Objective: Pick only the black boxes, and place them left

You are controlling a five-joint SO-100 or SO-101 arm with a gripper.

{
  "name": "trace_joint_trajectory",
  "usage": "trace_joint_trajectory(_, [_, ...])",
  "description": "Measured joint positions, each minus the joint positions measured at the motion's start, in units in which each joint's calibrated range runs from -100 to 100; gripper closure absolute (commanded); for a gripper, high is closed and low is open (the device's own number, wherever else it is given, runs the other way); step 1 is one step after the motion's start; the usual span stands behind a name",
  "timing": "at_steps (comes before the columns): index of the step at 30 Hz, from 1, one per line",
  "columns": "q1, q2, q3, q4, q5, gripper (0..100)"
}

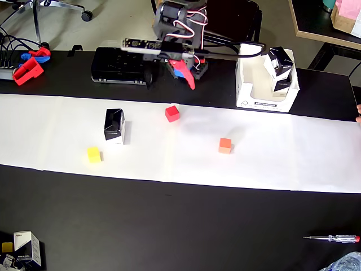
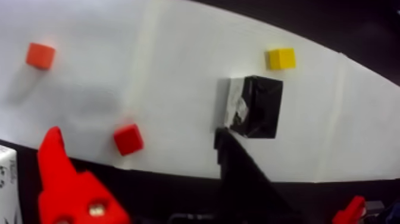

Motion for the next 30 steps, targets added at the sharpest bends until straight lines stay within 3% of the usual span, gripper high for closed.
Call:
trace_joint_trajectory(18, [15.9, 19.8, -6.8, -15.3, 13.3, 52])
trace_joint_trajectory(30, [16.4, 35.2, -6.8, -24.9, 16.8, 52])
